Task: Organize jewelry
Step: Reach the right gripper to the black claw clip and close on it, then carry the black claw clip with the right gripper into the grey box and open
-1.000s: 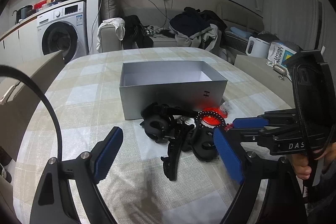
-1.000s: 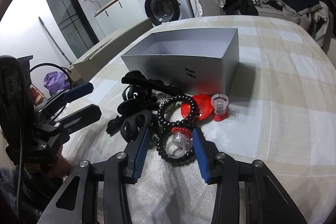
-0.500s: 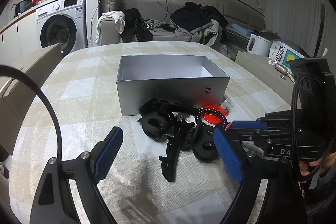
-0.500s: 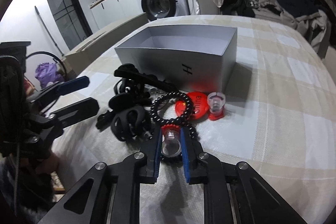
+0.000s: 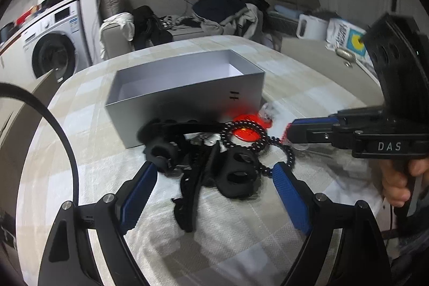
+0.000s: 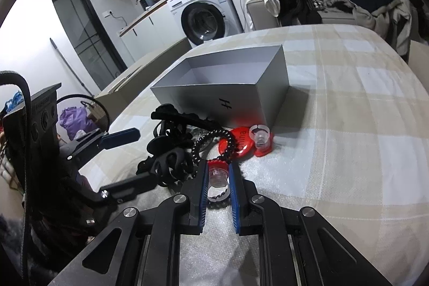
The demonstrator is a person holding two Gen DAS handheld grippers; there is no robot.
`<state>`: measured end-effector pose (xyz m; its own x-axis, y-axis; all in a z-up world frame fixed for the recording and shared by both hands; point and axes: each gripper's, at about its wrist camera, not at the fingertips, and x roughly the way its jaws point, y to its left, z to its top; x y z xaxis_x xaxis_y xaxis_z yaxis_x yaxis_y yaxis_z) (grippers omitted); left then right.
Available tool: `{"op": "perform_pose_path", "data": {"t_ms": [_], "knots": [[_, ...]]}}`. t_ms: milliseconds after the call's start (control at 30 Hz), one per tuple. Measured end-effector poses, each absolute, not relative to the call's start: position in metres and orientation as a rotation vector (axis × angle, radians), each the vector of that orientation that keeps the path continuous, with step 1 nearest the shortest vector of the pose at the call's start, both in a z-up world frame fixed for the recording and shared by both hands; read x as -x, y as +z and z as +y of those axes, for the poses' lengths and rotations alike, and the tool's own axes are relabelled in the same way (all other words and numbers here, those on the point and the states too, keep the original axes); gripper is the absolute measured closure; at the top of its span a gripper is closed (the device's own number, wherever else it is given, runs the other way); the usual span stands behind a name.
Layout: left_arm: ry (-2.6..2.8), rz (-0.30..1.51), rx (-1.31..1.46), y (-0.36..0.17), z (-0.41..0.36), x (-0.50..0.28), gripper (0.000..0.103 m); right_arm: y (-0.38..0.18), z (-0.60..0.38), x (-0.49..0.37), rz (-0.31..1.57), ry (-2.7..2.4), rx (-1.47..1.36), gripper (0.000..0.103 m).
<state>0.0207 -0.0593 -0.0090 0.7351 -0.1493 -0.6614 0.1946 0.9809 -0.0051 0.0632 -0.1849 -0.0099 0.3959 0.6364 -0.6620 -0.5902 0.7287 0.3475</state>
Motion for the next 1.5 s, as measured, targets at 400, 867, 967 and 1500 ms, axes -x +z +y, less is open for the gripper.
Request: {"op": "perform_pose_path", "data": {"t_ms": [400, 867, 967, 1500], "knots": [[-0.237, 0.73, -0.16, -0.011, -0.068, -0.017, 0.064, -0.011, -0.186, -0.06, 0.873, 0.812, -0.078, 0.089], [-0.211, 0.613, -0.039, 0.014, -0.049, -0.009, 0.064, 0.001, -0.19, -0.058, 0.807, 0.812, -0.14, 0.089], [-0.188, 0.579, 0.009, 0.023, -0.041, -0.01, 0.064, 0.013, -0.19, -0.056, 0.769, 0.816, -0.144, 0.089], [-0.1, 0.48, 0.104, 0.05, -0.022, -0.033, 0.064, 0.072, -0.179, -0.081, 0.635, 0.83, -0.172, 0.089]]}}
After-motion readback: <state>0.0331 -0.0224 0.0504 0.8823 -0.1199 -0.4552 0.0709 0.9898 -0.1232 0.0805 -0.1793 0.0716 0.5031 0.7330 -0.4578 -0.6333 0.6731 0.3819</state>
